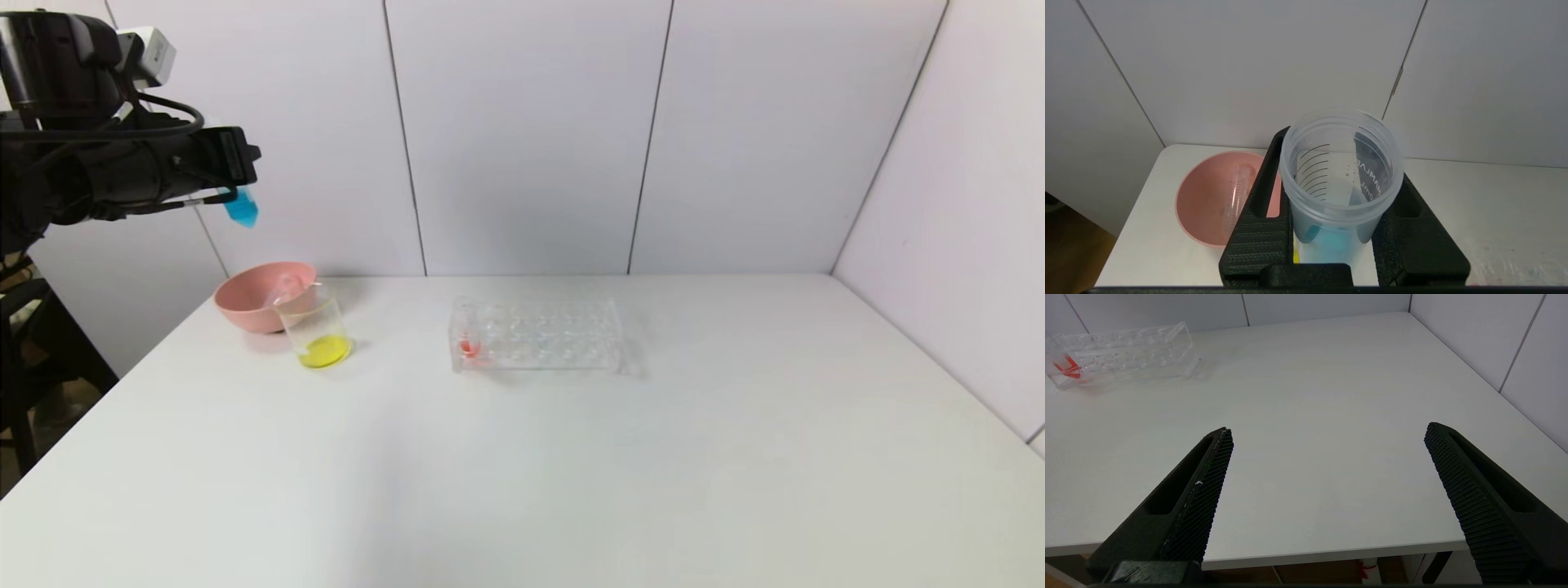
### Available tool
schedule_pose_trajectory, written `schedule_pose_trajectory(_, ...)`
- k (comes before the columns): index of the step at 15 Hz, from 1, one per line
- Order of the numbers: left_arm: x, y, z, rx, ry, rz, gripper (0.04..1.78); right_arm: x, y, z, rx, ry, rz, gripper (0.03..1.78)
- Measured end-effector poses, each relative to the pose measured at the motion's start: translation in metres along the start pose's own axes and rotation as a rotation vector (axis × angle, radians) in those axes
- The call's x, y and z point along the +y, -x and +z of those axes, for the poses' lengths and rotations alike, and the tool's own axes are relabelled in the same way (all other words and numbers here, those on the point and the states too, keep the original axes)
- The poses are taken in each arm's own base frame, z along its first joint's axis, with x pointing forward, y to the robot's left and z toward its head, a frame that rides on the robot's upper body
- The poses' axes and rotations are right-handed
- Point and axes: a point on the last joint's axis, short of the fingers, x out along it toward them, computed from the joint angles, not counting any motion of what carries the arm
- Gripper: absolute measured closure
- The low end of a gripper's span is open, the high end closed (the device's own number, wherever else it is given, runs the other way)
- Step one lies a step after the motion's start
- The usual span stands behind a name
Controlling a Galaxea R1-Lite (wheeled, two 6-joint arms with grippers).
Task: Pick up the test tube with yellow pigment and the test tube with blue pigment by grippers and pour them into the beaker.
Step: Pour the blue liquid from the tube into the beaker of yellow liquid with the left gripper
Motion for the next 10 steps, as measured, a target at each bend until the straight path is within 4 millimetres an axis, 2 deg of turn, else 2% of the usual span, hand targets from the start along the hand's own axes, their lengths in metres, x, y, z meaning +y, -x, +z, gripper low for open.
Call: schedule_pose_trajectory(10, 0.020, -0.001, -0.007, 0.028, -0.011, -0.001, 1.29, 0.000, 0.000, 0.000, 0.000, 0.000, 0.000, 0.10)
